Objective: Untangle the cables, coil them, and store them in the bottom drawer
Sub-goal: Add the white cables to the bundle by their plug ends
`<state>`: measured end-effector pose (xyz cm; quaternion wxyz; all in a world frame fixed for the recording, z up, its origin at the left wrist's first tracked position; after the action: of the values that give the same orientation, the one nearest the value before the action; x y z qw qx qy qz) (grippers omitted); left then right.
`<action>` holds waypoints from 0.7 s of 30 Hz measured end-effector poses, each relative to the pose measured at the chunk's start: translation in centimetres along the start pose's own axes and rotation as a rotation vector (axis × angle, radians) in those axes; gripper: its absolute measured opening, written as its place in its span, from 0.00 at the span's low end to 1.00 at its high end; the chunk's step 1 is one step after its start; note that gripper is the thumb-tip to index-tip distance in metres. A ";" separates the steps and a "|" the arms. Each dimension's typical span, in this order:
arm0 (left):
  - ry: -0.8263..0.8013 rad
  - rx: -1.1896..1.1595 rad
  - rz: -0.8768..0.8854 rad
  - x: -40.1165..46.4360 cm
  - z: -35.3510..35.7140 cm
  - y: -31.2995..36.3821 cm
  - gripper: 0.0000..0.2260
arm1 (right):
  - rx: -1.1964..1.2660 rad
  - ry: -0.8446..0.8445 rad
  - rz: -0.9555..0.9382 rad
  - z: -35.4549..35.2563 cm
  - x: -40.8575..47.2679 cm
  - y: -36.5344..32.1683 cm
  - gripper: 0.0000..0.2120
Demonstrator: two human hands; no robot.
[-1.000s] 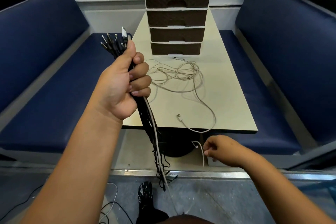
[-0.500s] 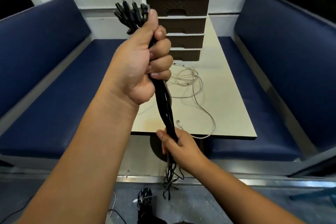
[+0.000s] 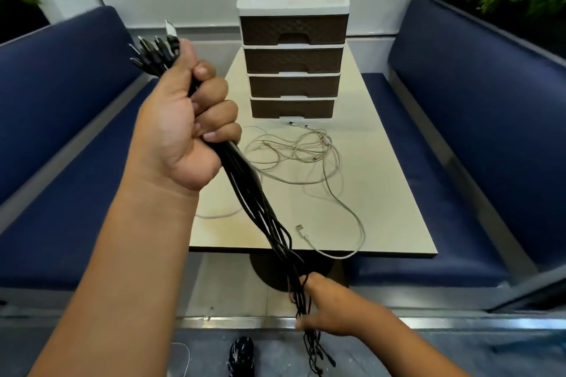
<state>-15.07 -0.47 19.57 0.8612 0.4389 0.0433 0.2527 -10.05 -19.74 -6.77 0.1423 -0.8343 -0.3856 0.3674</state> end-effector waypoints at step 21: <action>0.122 0.003 -0.169 6.3 -6.3 -1.8 0.15 | 0.795 0.673 0.043 -12.5 -0.5 -1.1 0.05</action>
<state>-10.73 6.22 15.27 0.8746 0.4187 0.1327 0.2052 -1.86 -18.84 2.70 0.5567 -0.7955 -0.1318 0.1998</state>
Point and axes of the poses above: each hand's wrist, its own x-axis towards the middle knuckle, its own z-axis out of the palm, y = z × x, the point moved 2 cm from there along x, towards the middle knuckle, and after that the axes turned 6 degrees about z, right-handed, at the moved point
